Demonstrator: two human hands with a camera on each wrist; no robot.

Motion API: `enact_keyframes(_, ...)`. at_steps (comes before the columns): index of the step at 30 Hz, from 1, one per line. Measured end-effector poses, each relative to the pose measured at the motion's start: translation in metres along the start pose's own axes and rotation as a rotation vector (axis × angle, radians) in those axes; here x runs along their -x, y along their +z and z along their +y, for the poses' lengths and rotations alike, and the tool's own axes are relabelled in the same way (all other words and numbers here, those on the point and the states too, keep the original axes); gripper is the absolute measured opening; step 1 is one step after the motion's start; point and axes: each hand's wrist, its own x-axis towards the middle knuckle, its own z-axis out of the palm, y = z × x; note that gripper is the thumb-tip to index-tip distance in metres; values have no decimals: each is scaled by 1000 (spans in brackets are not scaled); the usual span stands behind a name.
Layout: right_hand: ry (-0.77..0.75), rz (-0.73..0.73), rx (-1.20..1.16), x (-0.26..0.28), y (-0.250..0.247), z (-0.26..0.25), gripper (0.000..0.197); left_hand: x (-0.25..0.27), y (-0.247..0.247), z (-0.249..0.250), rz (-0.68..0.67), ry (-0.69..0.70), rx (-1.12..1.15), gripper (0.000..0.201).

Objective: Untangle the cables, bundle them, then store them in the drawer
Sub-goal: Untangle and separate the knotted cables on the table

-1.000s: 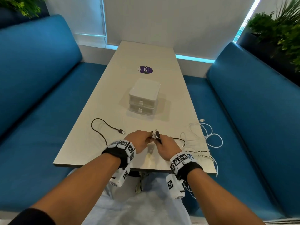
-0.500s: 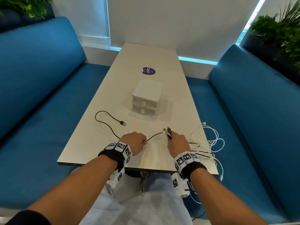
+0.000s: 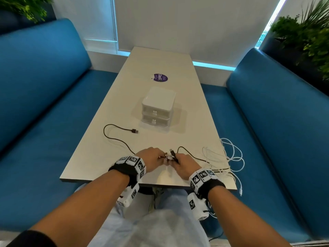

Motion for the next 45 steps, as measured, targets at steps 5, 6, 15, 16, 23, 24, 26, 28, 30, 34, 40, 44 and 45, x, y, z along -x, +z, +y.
enact_keyframes(5, 164, 91, 122, -10, -16, 26, 37, 13, -34, -28, 69, -54, -116, 28)
enact_keyframes(6, 194, 108, 129, -11, -20, 27, 37, 14, -40, -31, 83, -64, -128, 27)
enact_keyframes(15, -33, 157, -7, -2, -12, -19, 33, 4, -12, 0, 116, -49, -172, 26)
enact_keyframes(16, -41, 111, -3, -2, -9, -21, 31, 3, -9, 3, 124, -33, -156, 27)
enact_keyframes(23, 111, 89, -4, -8, -10, 1, 29, 11, -21, -19, 108, 9, -102, 25)
enact_keyframes(24, 163, 103, 14, -8, -14, 11, 31, 16, -25, -27, 105, -6, -96, 25)
enact_keyframes(26, 256, 131, 35, -7, -20, 30, 34, 26, -32, -46, 103, -48, -78, 27)
enact_keyframes(28, 290, 153, 50, -6, -25, 35, 34, 31, -33, -56, 104, -67, -98, 28)
enact_keyframes(30, 255, 198, 82, -5, -27, 26, 35, 30, -29, -53, 115, -69, -134, 29)
enact_keyframes(34, 108, 258, 66, -5, -23, -1, 35, 16, -20, -27, 98, -27, -137, 28)
enact_keyframes(40, -32, 97, 41, 2, -10, -22, 31, 0, -11, 2, 45, 57, -114, 26)
enact_keyframes(44, 19, 45, 73, -1, -7, -12, 30, 4, -12, -8, 30, 57, -135, 26)
enact_keyframes(45, 56, 60, 92, -4, -9, -6, 31, 6, -15, -14, 33, 46, -152, 29)
